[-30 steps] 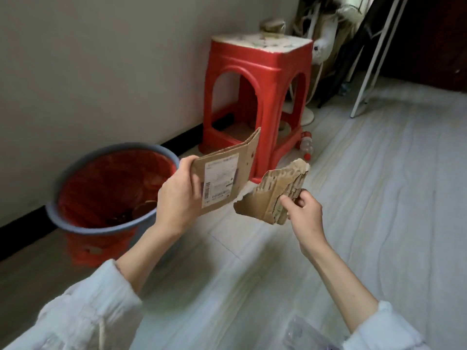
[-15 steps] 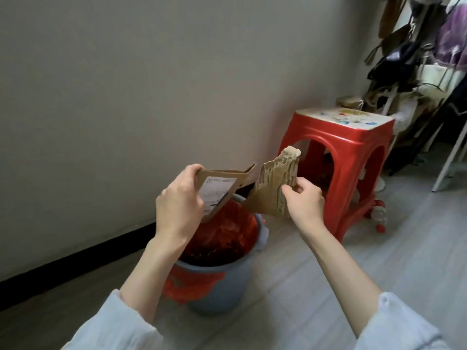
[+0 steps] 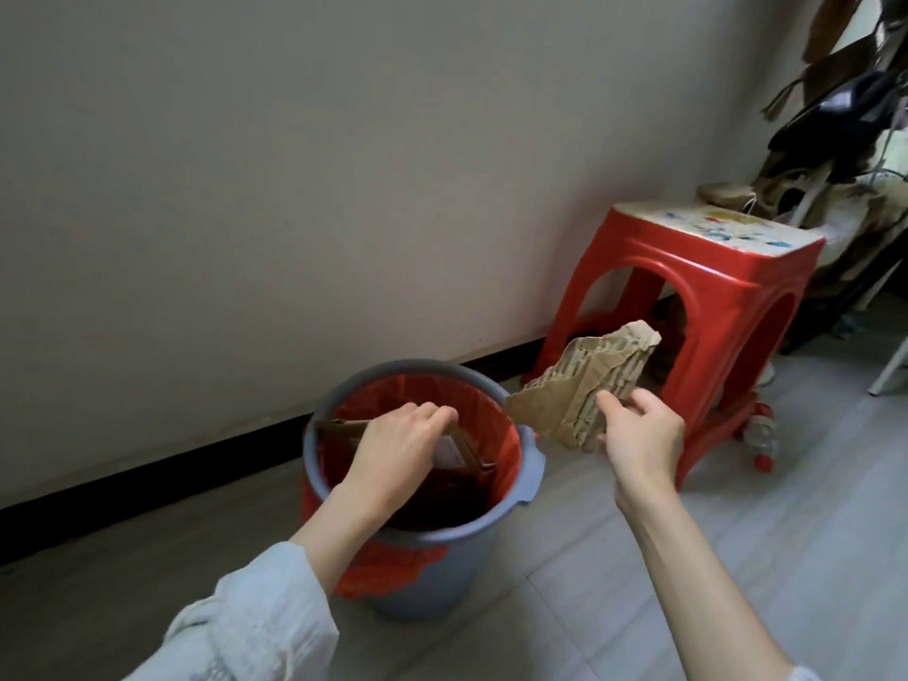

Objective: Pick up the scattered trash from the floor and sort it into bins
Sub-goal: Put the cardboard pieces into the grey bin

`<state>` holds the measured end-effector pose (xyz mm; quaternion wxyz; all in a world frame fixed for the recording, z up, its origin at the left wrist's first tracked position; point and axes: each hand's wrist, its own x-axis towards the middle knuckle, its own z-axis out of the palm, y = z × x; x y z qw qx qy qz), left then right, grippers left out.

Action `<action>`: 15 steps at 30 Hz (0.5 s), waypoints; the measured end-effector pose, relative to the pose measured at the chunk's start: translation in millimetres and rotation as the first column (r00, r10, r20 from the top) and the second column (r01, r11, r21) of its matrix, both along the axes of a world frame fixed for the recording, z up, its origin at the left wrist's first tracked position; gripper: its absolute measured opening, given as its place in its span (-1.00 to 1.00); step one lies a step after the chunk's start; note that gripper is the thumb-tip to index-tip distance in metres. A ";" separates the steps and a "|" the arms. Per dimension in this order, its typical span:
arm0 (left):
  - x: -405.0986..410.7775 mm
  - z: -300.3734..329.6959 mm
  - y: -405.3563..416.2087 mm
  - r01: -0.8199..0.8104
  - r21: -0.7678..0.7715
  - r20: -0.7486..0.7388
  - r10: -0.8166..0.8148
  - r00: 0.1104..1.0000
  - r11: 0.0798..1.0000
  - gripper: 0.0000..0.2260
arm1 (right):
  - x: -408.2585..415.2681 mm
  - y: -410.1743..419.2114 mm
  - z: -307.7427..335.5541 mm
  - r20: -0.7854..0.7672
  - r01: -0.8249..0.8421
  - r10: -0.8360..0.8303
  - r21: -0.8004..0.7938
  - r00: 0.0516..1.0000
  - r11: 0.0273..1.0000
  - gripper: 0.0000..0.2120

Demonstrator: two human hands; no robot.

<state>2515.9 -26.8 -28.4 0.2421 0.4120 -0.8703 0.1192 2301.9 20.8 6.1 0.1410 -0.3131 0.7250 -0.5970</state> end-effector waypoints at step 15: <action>31.9 -19.6 -14.9 -0.296 0.716 0.347 0.046 0.937 0.632 -0.69 | 42.8 -0.5 -32.3 -0.267 -0.262 0.281 0.105 0.922 0.959 -0.88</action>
